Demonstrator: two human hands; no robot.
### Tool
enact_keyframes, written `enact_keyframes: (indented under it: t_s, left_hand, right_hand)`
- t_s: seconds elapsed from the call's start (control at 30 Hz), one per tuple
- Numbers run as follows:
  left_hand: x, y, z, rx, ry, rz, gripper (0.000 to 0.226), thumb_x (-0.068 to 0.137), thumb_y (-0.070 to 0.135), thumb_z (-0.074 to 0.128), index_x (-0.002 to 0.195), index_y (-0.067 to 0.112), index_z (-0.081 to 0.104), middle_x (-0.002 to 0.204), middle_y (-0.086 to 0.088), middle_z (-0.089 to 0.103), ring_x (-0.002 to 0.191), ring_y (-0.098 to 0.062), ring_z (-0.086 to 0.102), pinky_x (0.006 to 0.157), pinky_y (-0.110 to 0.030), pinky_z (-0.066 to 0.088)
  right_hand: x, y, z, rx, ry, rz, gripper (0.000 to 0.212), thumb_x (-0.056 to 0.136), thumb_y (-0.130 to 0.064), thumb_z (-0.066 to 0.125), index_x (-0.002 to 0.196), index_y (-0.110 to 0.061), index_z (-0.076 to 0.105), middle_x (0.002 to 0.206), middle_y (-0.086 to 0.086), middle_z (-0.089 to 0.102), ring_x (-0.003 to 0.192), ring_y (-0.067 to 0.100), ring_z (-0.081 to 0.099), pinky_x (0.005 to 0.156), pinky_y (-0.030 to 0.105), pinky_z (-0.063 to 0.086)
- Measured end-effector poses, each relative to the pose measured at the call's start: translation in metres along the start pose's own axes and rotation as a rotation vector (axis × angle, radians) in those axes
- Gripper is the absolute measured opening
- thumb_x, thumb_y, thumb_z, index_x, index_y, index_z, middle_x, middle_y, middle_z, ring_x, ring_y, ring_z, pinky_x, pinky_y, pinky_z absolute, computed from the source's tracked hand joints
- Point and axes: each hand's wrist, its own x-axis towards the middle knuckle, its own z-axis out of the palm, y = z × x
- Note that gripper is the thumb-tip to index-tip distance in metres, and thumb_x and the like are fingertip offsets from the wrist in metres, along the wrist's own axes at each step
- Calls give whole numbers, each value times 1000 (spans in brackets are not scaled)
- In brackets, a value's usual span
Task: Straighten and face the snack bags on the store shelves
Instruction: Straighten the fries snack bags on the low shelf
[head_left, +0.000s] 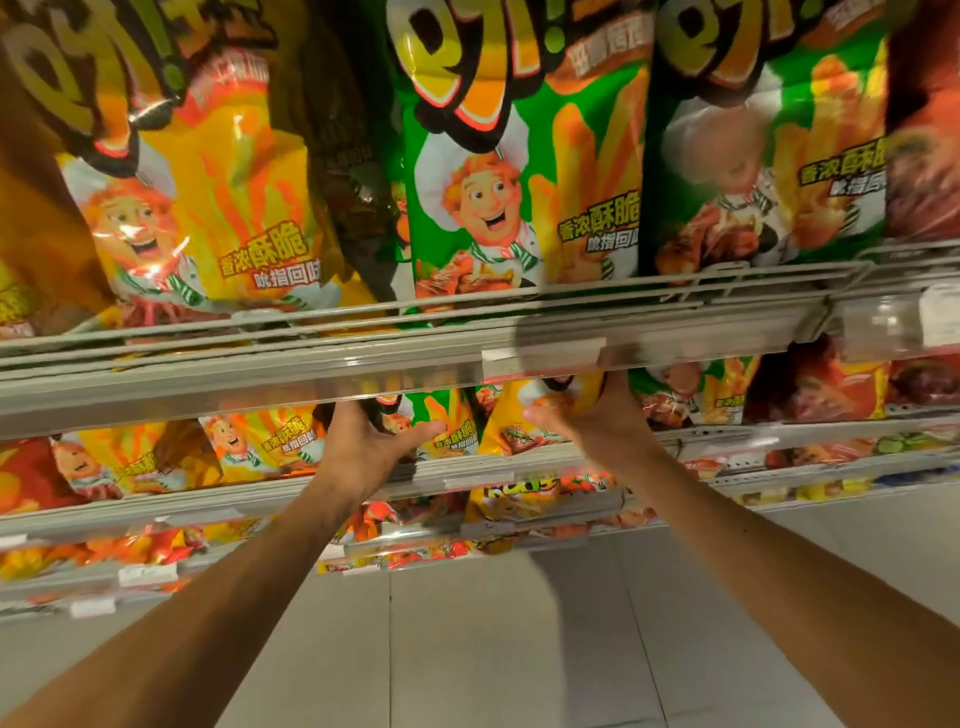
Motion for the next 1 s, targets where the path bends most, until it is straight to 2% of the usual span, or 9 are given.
enact_keyframes:
  t_s: [0.07,0.17,0.3,0.4,0.5,0.63,0.73,0.9,1.0]
  left_hand:
    - [8,-3,-1,-31,-44,-59,40,69,9,88,97,13,59,84,8,73,75,7,69,66,-8,52]
    - [13,-7,-2,-45,-77,-95,37,70,10,88,98,11,64,92,2,75,82,1,71,70,-12,55]
    - [12,-6,-5,-75,-68,-130,33,68,6,88,92,9,65,90,-1,75,82,-1,72,66,-9,54]
    - [12,-5,-5,-149,-29,-195,33,67,-3,86,86,5,61,85,-4,71,72,4,70,56,-8,52]
    - [10,-6,-8,-160,2,-195,34,62,4,90,82,10,63,75,4,74,73,3,71,63,-16,56]
    - [4,-4,-15,-129,35,-201,46,54,22,94,89,6,69,79,2,77,82,-11,75,80,-32,61]
    - [-1,1,-16,-137,57,-187,59,47,33,95,93,7,70,87,-5,77,89,-17,75,83,-40,59]
    - [-4,13,-13,-149,63,-228,59,50,31,96,94,3,69,86,-5,78,86,-18,76,80,-41,62]
    - [-8,24,-9,-173,51,-208,58,52,25,94,99,5,67,80,7,77,84,-7,74,66,-24,61]
  right_hand:
    - [4,6,1,25,-21,-62,66,77,2,85,122,-23,42,108,-11,63,97,-20,61,81,0,45]
    - [5,9,0,9,37,-68,79,74,-5,89,131,-20,36,112,-20,58,97,-30,54,81,-6,39]
    - [4,5,1,-9,51,-46,83,73,-10,91,139,-10,41,112,-16,62,103,-14,60,93,6,47]
    - [0,-1,1,-43,57,-31,63,70,-31,92,116,-41,49,105,-24,59,88,-20,60,79,10,53]
    - [-4,-11,0,-75,58,-5,48,66,-50,88,94,-48,49,98,-26,60,83,-14,61,70,8,49]
    - [-5,-14,2,-15,83,-53,55,74,-21,91,113,-26,52,97,-21,64,98,-10,60,87,3,44]
    - [-13,-15,-1,54,87,-35,68,71,-24,92,123,-19,48,102,-17,66,104,1,63,94,15,48]
    - [-34,-9,-13,66,120,25,73,69,-31,93,125,-25,46,108,-4,73,108,11,66,95,28,50]
    - [-48,-6,-24,85,102,61,74,69,-31,93,123,-35,43,113,-7,73,111,13,67,99,34,50]
